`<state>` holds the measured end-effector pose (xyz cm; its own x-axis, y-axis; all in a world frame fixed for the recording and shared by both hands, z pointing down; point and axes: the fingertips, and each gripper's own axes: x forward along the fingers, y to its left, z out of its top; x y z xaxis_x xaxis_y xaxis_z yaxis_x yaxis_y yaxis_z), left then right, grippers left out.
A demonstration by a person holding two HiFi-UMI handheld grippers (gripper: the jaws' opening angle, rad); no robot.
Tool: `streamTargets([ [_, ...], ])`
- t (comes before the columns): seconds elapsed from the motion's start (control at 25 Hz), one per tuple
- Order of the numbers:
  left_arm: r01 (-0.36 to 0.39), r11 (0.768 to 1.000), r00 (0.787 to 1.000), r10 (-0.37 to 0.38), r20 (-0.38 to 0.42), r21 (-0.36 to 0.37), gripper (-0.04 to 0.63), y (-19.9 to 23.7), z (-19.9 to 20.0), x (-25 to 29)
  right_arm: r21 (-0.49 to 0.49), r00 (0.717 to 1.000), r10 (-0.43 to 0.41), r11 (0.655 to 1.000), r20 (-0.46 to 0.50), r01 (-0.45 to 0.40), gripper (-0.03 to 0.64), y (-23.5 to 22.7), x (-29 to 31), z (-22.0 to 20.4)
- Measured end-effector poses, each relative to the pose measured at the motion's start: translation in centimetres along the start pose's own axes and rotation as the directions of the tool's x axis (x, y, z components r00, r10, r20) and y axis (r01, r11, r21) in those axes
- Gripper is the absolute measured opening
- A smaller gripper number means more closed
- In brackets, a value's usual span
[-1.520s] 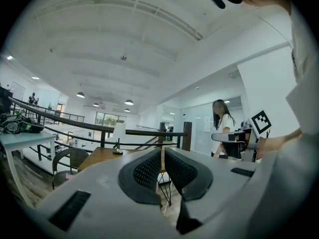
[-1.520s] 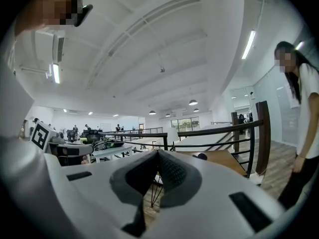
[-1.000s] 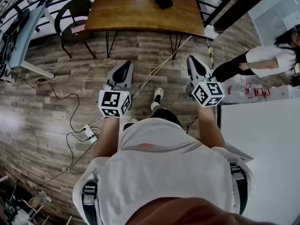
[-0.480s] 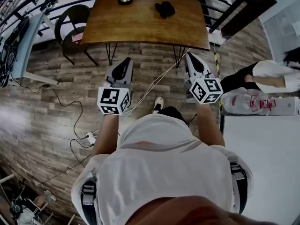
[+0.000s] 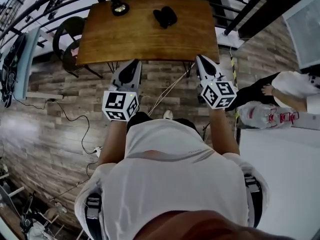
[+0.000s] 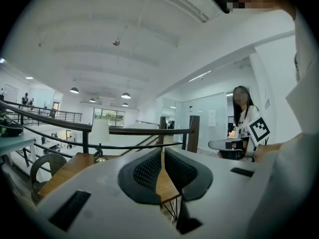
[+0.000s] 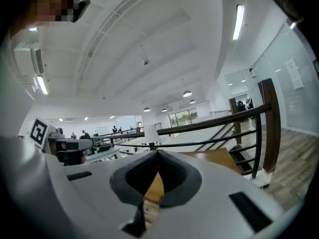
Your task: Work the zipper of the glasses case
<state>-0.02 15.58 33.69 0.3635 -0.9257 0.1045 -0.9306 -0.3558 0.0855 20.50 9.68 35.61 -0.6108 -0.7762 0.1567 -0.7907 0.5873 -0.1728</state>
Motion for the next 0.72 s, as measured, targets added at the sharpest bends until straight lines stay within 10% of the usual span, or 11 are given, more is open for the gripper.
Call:
streamTargets([
  [0.72,0.182,0.981,0.982,-0.185,-0.038,-0.061,0.032,12.8,-0.6,17.4,-0.010,0.984,-0.166,0.986,-0.064,0.165,0.051,-5.6,16.2,0.5],
])
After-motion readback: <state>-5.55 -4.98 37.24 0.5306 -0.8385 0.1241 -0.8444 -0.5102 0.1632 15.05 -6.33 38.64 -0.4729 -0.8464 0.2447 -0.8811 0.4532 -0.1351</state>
